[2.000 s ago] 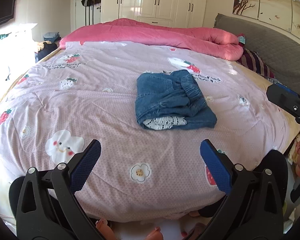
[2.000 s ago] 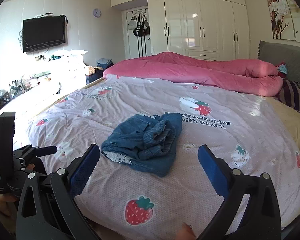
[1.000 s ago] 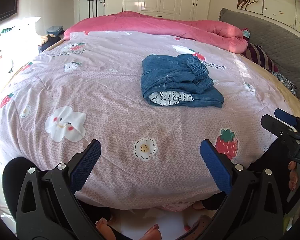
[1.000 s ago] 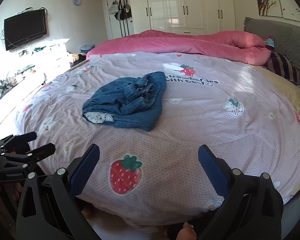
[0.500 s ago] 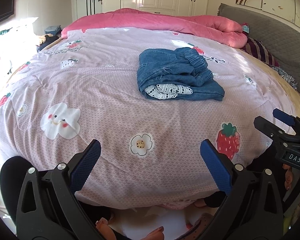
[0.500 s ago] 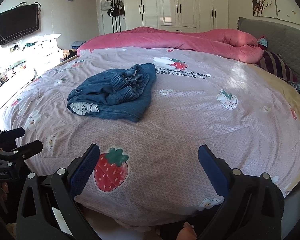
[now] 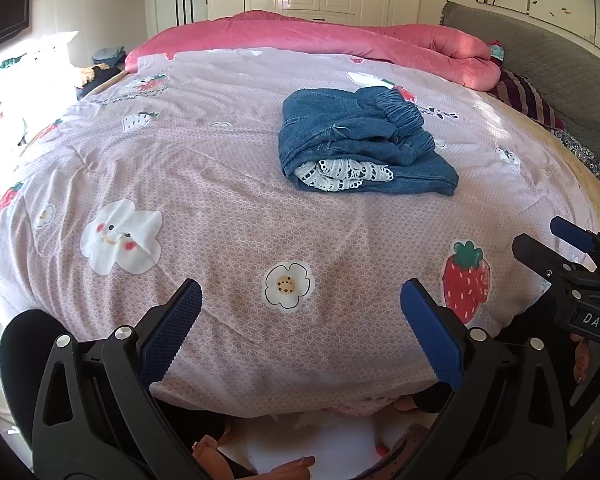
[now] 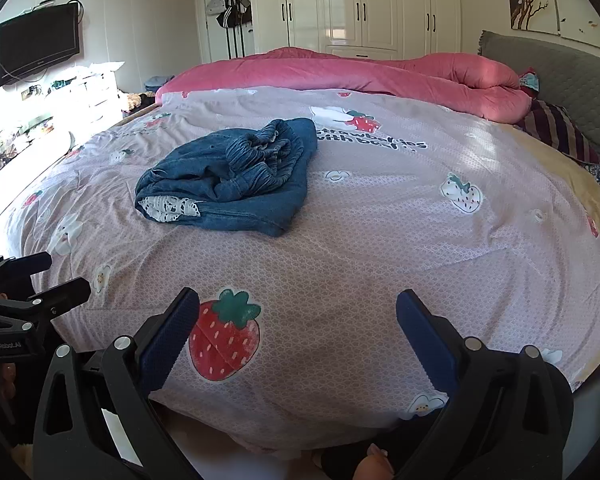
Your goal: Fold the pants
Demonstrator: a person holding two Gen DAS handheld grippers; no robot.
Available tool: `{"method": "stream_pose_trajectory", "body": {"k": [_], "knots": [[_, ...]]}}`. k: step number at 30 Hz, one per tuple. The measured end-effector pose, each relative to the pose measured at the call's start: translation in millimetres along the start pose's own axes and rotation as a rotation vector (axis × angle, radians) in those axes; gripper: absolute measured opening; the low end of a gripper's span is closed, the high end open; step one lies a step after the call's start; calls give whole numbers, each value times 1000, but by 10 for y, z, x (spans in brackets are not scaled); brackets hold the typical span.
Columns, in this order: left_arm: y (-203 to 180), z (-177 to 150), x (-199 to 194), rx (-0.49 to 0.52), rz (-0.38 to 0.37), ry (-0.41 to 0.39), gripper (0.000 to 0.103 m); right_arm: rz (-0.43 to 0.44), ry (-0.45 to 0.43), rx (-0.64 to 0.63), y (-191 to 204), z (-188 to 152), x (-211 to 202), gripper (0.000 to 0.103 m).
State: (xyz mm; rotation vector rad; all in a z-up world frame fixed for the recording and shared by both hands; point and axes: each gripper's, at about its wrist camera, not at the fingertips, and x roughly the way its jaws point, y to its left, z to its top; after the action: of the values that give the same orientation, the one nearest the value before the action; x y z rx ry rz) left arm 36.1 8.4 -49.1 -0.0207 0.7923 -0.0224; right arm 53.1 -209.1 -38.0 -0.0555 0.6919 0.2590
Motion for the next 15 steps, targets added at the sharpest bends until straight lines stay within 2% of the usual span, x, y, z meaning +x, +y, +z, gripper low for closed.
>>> {"method": "stream_pose_trajectory", "body": {"k": [15], "knots": [[20,-25,44,-8,29,26,94,-11,3,0,15,-14,-17,98]]}}
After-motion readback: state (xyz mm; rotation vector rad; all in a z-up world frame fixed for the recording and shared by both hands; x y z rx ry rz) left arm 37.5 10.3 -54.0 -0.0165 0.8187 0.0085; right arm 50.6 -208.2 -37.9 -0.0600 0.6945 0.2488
